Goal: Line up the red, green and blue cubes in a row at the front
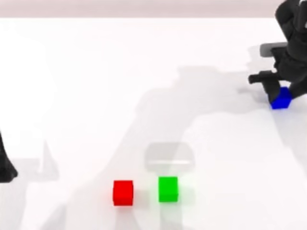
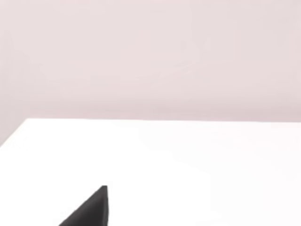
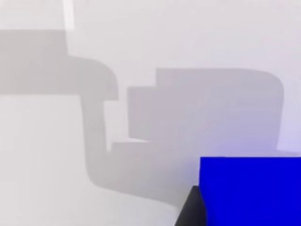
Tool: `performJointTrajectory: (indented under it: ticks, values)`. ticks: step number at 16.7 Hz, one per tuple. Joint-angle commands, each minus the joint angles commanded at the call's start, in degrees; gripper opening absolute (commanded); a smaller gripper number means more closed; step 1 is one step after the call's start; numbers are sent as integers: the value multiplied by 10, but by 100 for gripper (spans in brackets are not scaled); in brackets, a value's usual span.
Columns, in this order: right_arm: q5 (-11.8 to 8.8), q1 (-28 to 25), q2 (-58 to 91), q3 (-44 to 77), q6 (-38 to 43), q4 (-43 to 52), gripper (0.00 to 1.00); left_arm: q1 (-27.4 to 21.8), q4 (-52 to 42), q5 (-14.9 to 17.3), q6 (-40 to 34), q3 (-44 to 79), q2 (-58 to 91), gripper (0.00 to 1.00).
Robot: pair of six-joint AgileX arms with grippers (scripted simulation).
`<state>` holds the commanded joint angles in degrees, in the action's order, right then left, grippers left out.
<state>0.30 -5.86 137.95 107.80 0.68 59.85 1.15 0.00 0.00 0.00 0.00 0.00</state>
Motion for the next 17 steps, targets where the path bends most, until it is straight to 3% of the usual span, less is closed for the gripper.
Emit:
performJointTrajectory:
  ticks: [9,17]
  values:
    - [0,1,-11,12,0,12,0,0,0,0,0,0,0,100]
    - [0,-3,-37,114,0,142,0,0,0,0,0,0,0,100]
